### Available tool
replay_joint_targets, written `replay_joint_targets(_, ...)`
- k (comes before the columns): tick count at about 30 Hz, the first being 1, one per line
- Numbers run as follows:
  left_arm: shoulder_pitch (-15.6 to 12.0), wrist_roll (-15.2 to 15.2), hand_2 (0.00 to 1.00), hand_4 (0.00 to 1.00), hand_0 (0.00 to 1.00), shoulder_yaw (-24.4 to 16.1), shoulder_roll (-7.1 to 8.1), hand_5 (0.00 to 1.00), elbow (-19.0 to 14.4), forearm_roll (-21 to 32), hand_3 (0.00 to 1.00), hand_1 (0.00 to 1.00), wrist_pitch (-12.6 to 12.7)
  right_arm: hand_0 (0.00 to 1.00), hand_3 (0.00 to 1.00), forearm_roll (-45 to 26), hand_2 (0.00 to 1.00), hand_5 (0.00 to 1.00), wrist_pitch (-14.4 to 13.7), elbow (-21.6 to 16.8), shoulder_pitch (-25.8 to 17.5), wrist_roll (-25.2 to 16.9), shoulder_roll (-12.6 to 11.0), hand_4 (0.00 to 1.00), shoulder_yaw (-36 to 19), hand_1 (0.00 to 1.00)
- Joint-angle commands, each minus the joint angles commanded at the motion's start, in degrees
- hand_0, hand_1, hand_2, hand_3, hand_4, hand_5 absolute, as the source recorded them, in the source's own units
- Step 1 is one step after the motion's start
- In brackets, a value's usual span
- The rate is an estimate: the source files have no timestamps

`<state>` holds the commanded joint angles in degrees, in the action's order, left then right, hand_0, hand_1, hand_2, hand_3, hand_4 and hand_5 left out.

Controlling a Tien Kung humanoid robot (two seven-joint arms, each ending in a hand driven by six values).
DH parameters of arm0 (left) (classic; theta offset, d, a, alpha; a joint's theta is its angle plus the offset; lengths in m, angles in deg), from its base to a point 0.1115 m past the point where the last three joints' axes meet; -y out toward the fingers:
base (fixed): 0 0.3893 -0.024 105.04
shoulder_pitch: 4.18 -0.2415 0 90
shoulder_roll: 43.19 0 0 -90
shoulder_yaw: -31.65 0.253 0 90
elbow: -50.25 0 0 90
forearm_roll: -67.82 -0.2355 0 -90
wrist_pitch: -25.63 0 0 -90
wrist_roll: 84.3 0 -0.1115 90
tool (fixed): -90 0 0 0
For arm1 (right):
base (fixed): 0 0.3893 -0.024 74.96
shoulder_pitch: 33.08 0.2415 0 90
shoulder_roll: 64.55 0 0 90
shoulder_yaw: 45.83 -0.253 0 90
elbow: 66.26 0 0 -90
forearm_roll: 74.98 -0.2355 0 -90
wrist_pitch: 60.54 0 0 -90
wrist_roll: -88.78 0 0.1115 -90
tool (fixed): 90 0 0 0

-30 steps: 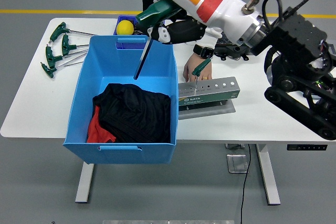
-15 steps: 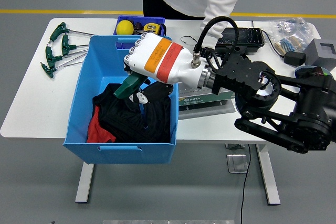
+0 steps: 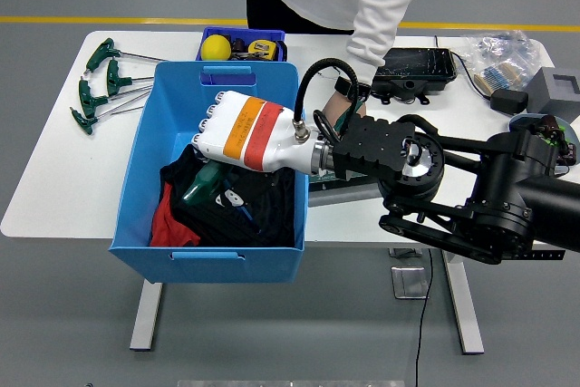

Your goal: Lift tool from toolbox,place it in box,lift tool from toolbox,place it in box

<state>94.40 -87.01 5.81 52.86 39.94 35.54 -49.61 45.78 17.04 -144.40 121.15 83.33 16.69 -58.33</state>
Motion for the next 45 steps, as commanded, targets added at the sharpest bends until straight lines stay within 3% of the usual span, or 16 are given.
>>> replay_joint_targets(5,0.2,0.0,0.785,0.691,0.768,-0.1,0.05,0.662,0.0,-0.2,0.668,0.797,0.0,0.457,0.480,-0.7,0.560,0.514,-2.9,1.2,0.5,-3.2,0.9,0.800,0.2,0.514)
replay_joint_targets(6,0.2,0.0,0.784,0.691,0.769,-0.1,0.05,0.662,0.0,-0.3,0.667,0.797,0.0,0.619,0.497,-1.1,0.677,0.515,-3.4,1.7,0.5,-4.1,1.1,0.809,0.1,0.628)
replay_joint_targets(11,0.3,-0.1,0.784,0.691,0.769,0.0,0.08,0.662,0.0,-0.3,0.667,0.797,0.0,0.619,0.497,-1.3,0.677,0.515,-4.5,2.5,0.5,-5.1,1.3,0.809,-0.1,0.628)
replay_joint_targets(12,0.3,-0.1,0.782,0.690,0.768,-0.1,0.08,0.661,0.0,-0.4,0.666,0.797,0.0,0.677,0.500,-1.3,0.685,0.502,-4.5,2.6,0.5,-5.1,1.3,0.810,-0.1,0.649)
replay_joint_targets(22,0.3,-0.1,0.784,0.689,0.765,0.2,0.12,0.660,0.0,-0.2,0.667,0.795,-0.1,0.684,0.502,-1.5,0.693,0.491,-4.1,3.8,0.4,-4.9,1.4,0.813,-1.8,0.650)
replay_joint_targets(27,0.3,-0.1,0.784,0.689,0.765,0.1,0.14,0.660,0.0,-0.3,0.667,0.795,-0.1,0.717,0.515,-0.8,0.715,0.471,-1.2,6.1,0.5,-2.5,1.3,0.818,-3.9,0.672)
replay_joint_targets(35,0.5,-0.5,0.783,0.690,0.764,0.2,0.18,0.662,0.0,-0.7,0.667,0.796,-0.2,0.733,0.535,-2.3,0.734,0.467,-0.7,15.6,1.2,-2.0,3.1,0.836,-3.3,0.694)
replay_joint_targets(37,0.5,-0.5,0.783,0.688,0.764,0.1,0.17,0.661,0.0,-0.9,0.666,0.796,-0.2,0.732,0.499,-2.9,0.711,0.473,-0.8,17.9,1.4,-2.2,3.7,0.840,-2.8,0.666)
replay_joint_targets(41,0.7,-0.6,0.783,0.688,0.764,0.3,0.17,0.661,0.0,-0.9,0.666,0.796,-0.2,0.732,0.499,-5.0,0.711,0.473,-0.8,24.4,2.3,-3.4,5.0,0.840,-1.2,0.666)
replay_joint_targets(42,0.8,-0.6,0.783,0.688,0.764,0.4,0.18,0.661,0.0,-0.9,0.666,0.796,-0.1,0.719,0.452,-5.9,0.649,0.497,-1.0,26.3,2.5,-3.9,5.3,0.863,-0.7,0.623)
replay_joint_targets(45,0.9,-0.6,0.783,0.688,0.764,0.7,0.20,0.661,0.0,-0.8,0.666,0.796,-0.1,0.719,0.452,-7.5,0.649,0.497,-1.1,31.4,2.9,-4.7,6.0,0.863,0.1,0.623)
